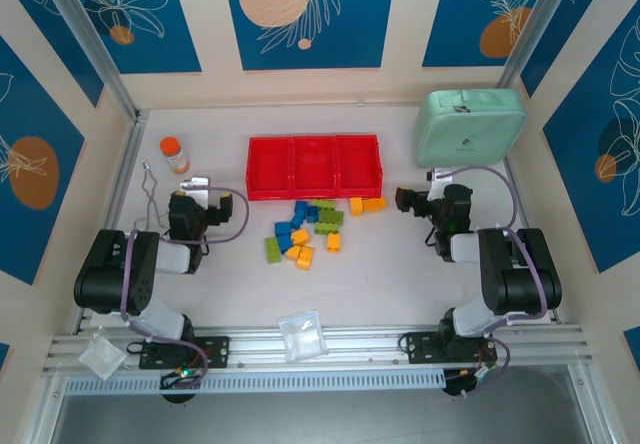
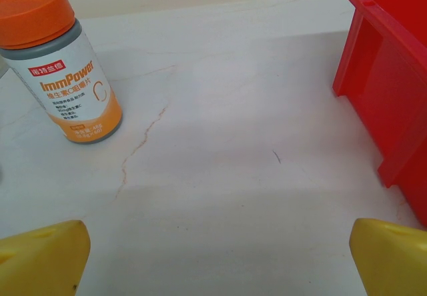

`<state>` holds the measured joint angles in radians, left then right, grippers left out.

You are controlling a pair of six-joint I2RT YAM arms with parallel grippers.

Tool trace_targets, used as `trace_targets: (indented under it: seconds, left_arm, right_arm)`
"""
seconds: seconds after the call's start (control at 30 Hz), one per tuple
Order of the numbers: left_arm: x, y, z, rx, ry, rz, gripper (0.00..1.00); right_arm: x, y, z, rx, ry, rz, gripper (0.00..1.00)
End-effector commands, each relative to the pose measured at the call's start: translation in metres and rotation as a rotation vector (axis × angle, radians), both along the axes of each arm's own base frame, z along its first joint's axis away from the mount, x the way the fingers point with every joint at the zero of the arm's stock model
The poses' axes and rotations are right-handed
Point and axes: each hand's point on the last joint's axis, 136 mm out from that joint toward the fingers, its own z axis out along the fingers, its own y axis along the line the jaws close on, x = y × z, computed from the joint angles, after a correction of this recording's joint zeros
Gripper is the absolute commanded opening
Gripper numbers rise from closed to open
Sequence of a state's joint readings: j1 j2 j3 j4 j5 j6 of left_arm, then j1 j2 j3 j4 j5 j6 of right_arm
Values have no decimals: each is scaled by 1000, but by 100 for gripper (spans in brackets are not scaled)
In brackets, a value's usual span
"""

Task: Sort the legos into containers by color
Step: Pick up the lego from the center of the table.

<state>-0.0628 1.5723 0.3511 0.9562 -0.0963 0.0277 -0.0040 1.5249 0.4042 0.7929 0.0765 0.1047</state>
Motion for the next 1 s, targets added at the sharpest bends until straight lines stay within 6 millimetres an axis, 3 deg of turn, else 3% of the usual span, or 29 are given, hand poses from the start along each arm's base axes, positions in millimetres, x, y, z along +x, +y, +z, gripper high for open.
trace_targets:
  seconds: [0.0, 0.5, 0.53, 0.6, 0.63, 0.7, 0.77, 0.83, 0.9, 0.97]
  left_arm:
    - [5, -2, 8, -3, -19, -16, 99]
    - [5, -4, 12, 26, -29, -1, 99]
    - [3, -5, 18, 38, -34, 3, 99]
    - [-4, -16, 45, 105, -42, -4, 99]
    - [-10, -22, 59, 101, -16, -12, 99]
    - [-17, -31, 99, -21, -18, -13, 99]
    - [-27, -30, 127, -154, -14, 30, 99]
    - [-42, -28, 150, -258, 2, 63, 99]
    - [-59, -28, 162, -304, 47, 73, 99]
    - [-78, -31, 168, -313, 116, 50, 99]
  right_arm:
    - [6, -1, 8, -10, -26, -12, 99]
    - [4, -2, 12, -56, -62, -56, 99]
    - [0, -12, 20, -106, -108, -164, 99]
    - [-15, -5, 37, -119, -229, -151, 99]
    - [-26, -8, 48, -174, -278, -226, 99]
    - [-39, -23, 70, -211, -282, -413, 99]
    - [-50, -40, 79, -84, -143, -549, 99]
    - [-76, -67, 81, 154, 47, -691, 99]
    - [-82, -64, 103, 378, 66, -595, 99]
    - [-88, -50, 138, 503, 21, -444, 99]
